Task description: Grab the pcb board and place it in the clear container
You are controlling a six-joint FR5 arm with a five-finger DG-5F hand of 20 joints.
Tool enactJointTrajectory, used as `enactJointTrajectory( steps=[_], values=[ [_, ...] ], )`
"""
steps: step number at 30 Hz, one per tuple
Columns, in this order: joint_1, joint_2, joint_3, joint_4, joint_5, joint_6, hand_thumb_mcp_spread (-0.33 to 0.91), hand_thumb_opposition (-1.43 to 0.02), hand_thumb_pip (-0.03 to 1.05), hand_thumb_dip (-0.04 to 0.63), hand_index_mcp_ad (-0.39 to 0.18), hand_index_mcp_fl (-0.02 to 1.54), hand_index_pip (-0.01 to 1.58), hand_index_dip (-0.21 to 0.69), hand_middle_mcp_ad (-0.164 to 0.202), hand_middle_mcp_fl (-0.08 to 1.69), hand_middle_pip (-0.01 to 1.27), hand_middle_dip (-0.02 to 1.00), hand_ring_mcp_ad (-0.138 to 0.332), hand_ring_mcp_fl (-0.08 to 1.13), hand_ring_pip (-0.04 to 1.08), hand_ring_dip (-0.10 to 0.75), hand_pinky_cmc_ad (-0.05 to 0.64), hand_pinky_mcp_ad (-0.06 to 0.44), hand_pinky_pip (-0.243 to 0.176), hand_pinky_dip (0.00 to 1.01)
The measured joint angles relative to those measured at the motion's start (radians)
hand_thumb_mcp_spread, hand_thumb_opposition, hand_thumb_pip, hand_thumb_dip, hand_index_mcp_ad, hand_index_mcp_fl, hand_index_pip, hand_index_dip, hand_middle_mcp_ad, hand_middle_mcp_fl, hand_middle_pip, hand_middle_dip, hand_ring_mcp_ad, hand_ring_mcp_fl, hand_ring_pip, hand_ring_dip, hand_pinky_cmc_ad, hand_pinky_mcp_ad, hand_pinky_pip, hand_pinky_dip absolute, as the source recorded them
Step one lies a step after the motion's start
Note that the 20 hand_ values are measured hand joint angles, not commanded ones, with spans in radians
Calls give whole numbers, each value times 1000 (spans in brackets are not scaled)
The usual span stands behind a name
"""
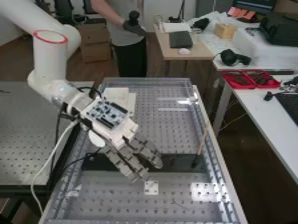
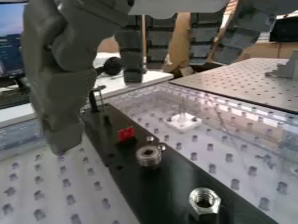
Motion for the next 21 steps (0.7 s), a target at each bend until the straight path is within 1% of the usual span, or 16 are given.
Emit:
enactJointTrajectory(
  steps=[2,3,4,6,7,9,10,11,14,16,17,21],
  values=[
    [-2,-3,0,7,2,-1,557,-759,318,192,-37,176,372,316,-2,52,143,120,161,23,103,21,276,183,-63,147],
    [-2,-3,0,12,3,-2,555,-759,318,192,-37,152,429,316,-3,52,145,122,166,19,103,21,276,180,-63,147],
    [-4,-5,0,27,3,-6,569,-756,321,195,-38,148,499,316,-5,51,141,124,150,19,101,21,276,180,-63,147],
    [-7,-10,-3,61,0,-17,576,-771,326,215,-47,138,616,321,-7,51,141,127,145,19,101,21,276,180,-63,143],
    [-8,-11,-3,66,-1,-20,585,-773,328,220,-54,126,693,321,-3,51,140,127,145,19,108,28,276,182,-63,147],
    [-11,-15,-5,86,-9,-29,588,-785,328,227,-56,110,819,318,-19,66,140,127,143,23,105,35,278,175,-63,147],
    [-12,-16,-5,90,-11,-31,588,-785,328,225,-58,98,899,318,-21,98,143,131,131,23,101,35,276,171,-63,147],
    [-14,-17,-5,103,-17,-38,585,-785,328,234,-58,91,927,321,-21,122,145,140,131,23,101,35,276,169,-59,147],
    [-17,-20,-4,130,-30,-50,602,-798,328,237,-73,87,1026,321,-19,119,140,147,134,23,101,33,276,166,-59,148],
    [-19,-23,-2,135,-36,-50,604,-798,328,237,-73,73,1126,321,-21,122,145,155,122,23,105,40,276,164,-59,148],
    [-21,-24,0,138,-41,-51,604,-799,328,237,-73,72,1140,321,-21,122,145,157,115,23,108,40,276,164,-59,148],
    [-27,-32,10,143,-59,-62,604,-817,328,253,-75,73,1215,333,-21,122,140,157,117,35,101,49,281,166,-56,150]
  ],
)
